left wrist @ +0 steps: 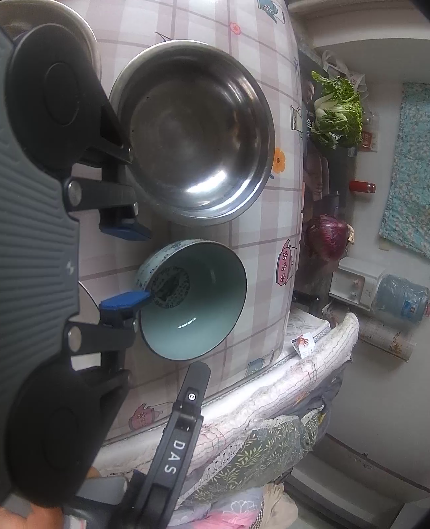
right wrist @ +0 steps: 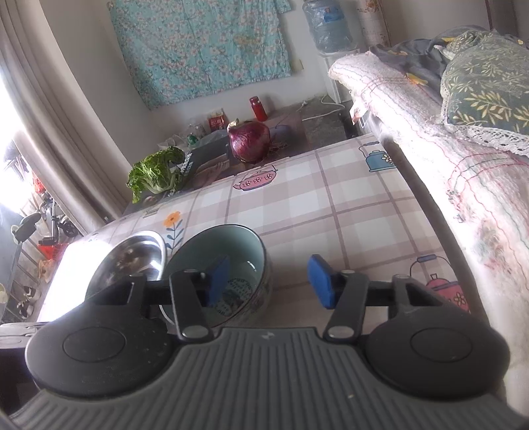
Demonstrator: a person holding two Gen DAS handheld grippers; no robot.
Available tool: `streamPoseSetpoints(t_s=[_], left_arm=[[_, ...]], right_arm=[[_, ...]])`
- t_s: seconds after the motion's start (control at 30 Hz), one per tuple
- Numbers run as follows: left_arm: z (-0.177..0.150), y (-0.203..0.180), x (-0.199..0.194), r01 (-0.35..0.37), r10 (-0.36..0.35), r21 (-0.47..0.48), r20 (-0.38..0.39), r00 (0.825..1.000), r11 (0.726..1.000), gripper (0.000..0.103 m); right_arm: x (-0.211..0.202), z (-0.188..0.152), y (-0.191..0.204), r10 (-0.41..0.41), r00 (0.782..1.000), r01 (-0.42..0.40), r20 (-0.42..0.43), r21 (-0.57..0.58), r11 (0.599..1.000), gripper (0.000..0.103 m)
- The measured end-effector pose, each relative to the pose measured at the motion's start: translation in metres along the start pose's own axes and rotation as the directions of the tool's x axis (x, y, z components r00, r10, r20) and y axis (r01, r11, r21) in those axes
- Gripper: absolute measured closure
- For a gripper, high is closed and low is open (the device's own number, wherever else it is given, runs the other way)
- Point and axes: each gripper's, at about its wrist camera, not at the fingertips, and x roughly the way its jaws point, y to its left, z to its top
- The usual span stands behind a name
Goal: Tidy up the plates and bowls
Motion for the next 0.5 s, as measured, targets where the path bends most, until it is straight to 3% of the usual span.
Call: streamPoseSetpoints(t_s=[0.17, 0.3, 0.5], left_arm=[[0.004, -0.008, 0.006, -0.014, 0.014, 0.015, 0.021, 1.000, 1.000, 0.066], [0.006, -0.013, 0.009, 0.009, -0.010, 0.018, 0.010, 1.000, 1.000, 0.068], [0.000, -0.013, -0.001, 0.034, -0.034, 0.027, 0.013, 0.999, 0.999, 0.066]], right_arm=[[0.031, 0.003, -0.009, 0.010, 0.999, -0.010, -0.054, 0.007, 1.000, 0.075], [0.044, 0.003, -0.010, 0.069, 0.994, -0.067, -0.080, 0.018, 0.998, 0.092], [0.037, 0.001, 0.000, 0.041, 0.994, -0.049, -0.098, -0.076, 0.996, 0.092]])
